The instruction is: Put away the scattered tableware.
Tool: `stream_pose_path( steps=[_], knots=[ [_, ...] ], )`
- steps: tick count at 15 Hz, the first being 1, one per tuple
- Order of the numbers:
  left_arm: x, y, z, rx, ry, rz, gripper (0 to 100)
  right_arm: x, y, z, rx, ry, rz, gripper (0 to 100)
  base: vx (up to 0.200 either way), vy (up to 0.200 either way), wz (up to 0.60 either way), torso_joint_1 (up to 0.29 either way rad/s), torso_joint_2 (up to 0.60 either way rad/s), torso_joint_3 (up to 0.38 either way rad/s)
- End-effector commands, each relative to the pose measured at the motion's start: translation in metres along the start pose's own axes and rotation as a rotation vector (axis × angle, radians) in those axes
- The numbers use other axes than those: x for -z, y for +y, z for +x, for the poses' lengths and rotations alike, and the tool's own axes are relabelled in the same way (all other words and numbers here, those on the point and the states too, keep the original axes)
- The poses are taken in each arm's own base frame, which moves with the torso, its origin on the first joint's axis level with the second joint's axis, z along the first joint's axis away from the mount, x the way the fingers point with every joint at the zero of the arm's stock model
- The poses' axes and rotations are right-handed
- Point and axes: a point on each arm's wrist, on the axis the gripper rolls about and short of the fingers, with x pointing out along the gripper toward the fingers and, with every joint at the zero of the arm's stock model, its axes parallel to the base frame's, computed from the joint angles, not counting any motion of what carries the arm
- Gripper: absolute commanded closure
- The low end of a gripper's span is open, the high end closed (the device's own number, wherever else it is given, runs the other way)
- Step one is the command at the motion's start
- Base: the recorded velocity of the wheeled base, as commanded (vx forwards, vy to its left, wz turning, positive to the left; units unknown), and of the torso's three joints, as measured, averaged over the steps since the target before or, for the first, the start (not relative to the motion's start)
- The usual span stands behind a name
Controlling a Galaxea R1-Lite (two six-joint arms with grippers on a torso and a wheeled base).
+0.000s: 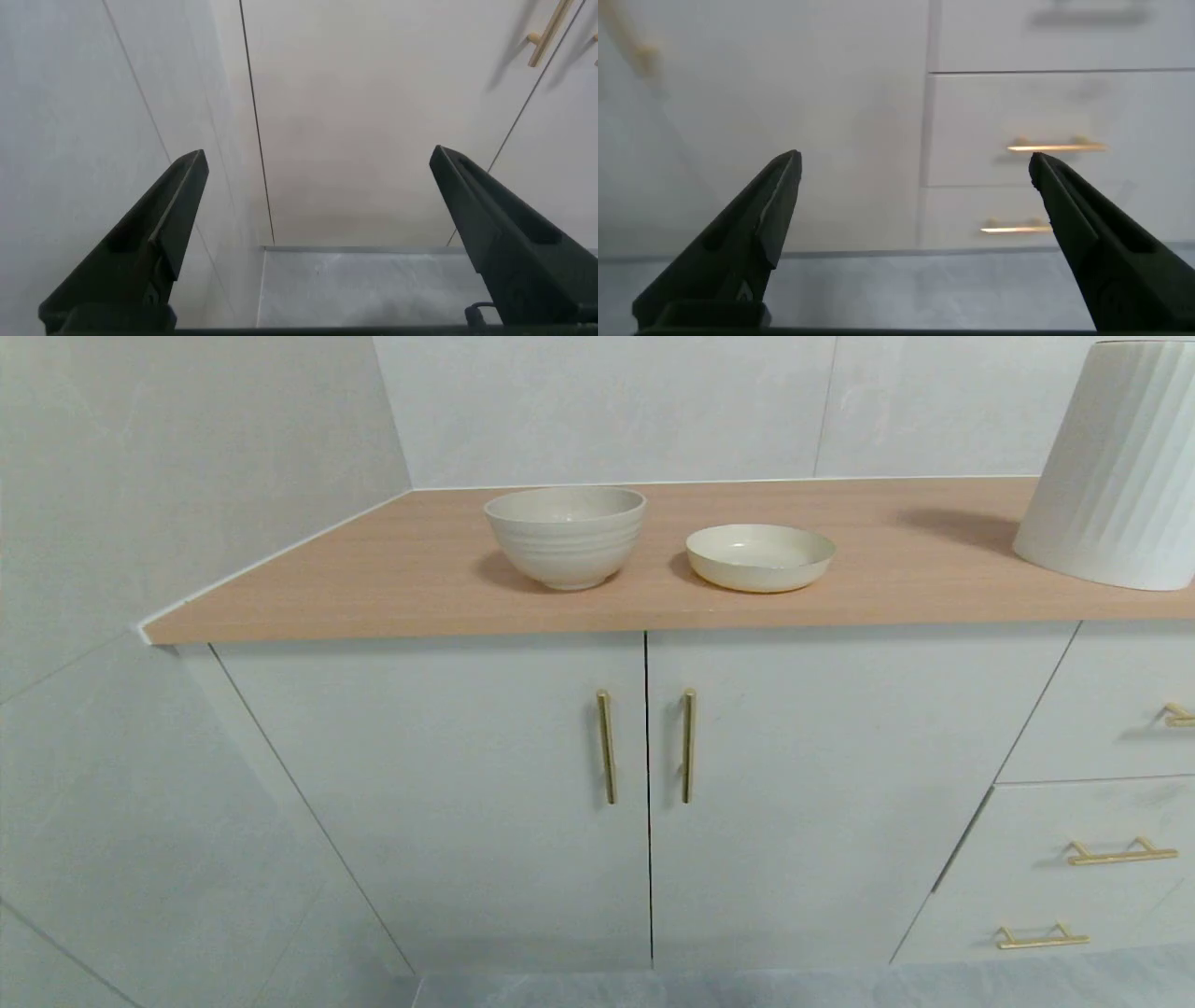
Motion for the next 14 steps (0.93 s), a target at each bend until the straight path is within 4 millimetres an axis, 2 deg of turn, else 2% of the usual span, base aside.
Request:
stream_pose_path(
  steps=[1,2,4,7,8,11,14],
  knots=[
    [0.000,0.000,0.000,-0.001,-0.001,0.000,0,-0.032,0.002,-0.006,-0.123,-0.071,0.040,0,0.000,0.000,0.00,0.000,0.00,0.000],
    [0.000,0.000,0.000,-0.001,-0.001,0.000,0,-0.049,0.003,-0.002,-0.209,-0.037,0.075,0,0.000,0.000,0.00,0.000,0.00,0.000],
    [0.000,0.000,0.000,-0.001,0.001,0.000,0,-0.073,0.007,0.021,-0.363,0.100,0.078,0,0.000,0.000,0.00,0.000,0.00,0.000],
    [0.000,0.000,0.000,-0.001,-0.001,0.000,0,-0.112,0.016,0.076,-0.652,0.295,0.117,0,0.000,0.000,0.00,0.000,0.00,0.000],
    [0.000,0.000,0.000,-0.001,0.001,0.000,0,-0.124,0.027,0.098,-0.760,0.345,0.123,0,0.000,0.000,0.00,0.000,0.00,0.000],
    [0.000,0.000,0.000,-0.001,0.001,0.000,0,-0.123,0.067,0.160,-0.893,0.515,0.131,0,0.000,0.000,0.00,0.000,0.00,0.000],
    [0.000,0.000,0.000,-0.001,0.001,0.000,0,-0.110,0.106,0.228,-0.903,0.475,0.126,0,0.000,0.000,0.00,0.000,0.00,0.000]
  ],
)
